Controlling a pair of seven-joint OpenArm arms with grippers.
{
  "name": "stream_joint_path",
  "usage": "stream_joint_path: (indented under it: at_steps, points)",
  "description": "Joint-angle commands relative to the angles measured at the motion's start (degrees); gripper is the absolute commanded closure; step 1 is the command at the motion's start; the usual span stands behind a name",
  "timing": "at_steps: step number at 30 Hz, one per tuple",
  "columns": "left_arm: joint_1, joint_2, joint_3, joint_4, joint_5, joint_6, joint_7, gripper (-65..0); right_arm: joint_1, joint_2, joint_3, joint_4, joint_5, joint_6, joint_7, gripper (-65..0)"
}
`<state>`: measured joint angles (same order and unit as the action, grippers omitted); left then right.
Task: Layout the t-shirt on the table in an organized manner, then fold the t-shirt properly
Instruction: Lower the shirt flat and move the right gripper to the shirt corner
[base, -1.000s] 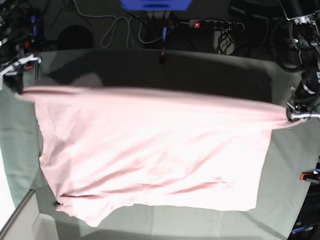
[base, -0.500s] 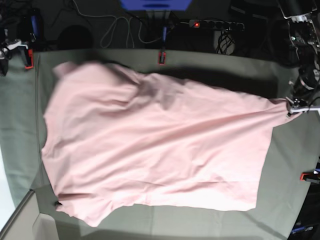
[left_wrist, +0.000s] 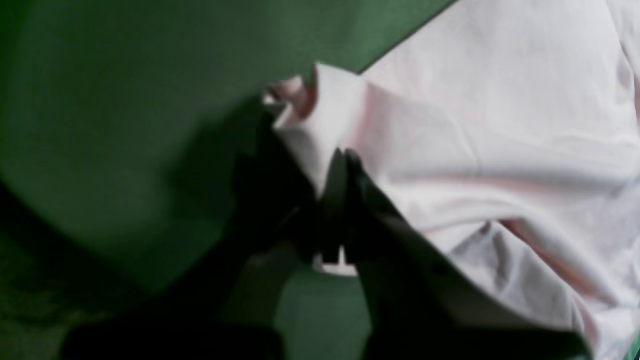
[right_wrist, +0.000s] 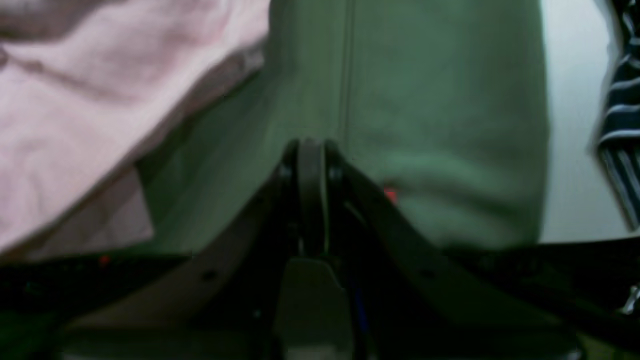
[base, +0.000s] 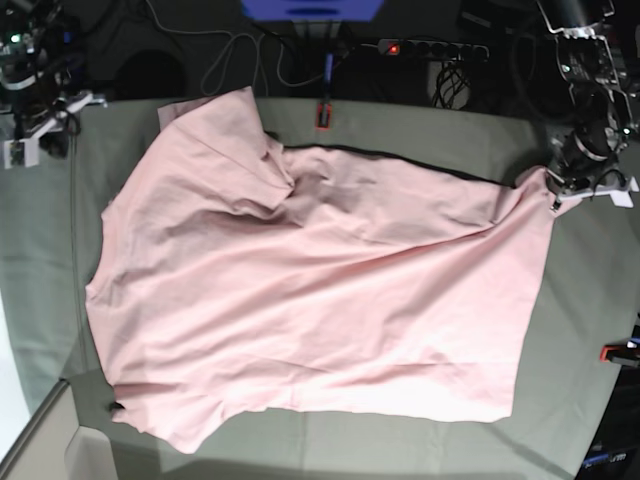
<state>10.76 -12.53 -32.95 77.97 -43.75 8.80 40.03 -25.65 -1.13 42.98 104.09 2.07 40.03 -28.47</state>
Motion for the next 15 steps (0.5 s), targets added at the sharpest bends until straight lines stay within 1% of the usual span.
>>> stream_joint_path:
  at_steps: [1, 3, 5, 7, 8, 10, 11, 13, 15]
  points:
    - [-0.35, -0.96, -0.41, 0.84, -0.25, 0.04, -0.6, -0.1, -1.12, 0.11, -0.83, 0.13, 0.88, -0.03, 1.35, -0.3]
    - [-0.35, -1.31, -0.33, 0.84, -0.52, 0.04, -0.51, -1.6, -2.53, 0.03, -3.73, -0.49, 0.88, -0.03, 1.35, -5.5]
    - [-0.35, -1.31, -0.33, 0.93, -0.6, 0.04, -0.43, -8.6, -3.76, -0.06, -6.45, -1.1, 0.88, -0.03, 1.35, -12.0]
    - [-0.35, -1.31, -0.15, 1.01, -0.6, 0.04, -0.43, -22.1, -4.81, -0.15, -8.3, -1.1, 0.97, -0.03, 1.26, -19.6]
    - [-0.35, -1.31, -0.24, 1.01, -0.6, 0.04, -0.43, -29.2, -5.16, -0.76, -8.65, -1.02, 1.23, -0.03, 1.26, -23.3]
    - [-0.26, -1.31, -0.06, 0.93, -0.34, 0.04, -0.43, -39.6, -5.43, -2.79, -8.39, -0.84, 1.23, -0.03, 1.26, -29.1]
    - [-0.26, -1.31, -0.06, 0.93, -0.17, 0.04, -0.43, -41.9, -5.69, -3.67, -8.65, -0.67, 1.23, -0.03, 1.26, -31.6]
    - [-0.26, -1.31, -0.06, 0.93, -0.17, 0.04, -0.43, -42.0, -6.39, -4.9, -8.92, -0.75, 1.23, -0.03, 1.26, -34.7]
    - [-0.35, -1.31, -0.15, 0.93, -0.17, 0.04, -0.43, -42.0, -6.75, -6.22, -10.15, -0.84, 1.23, -0.03, 1.26, -36.1]
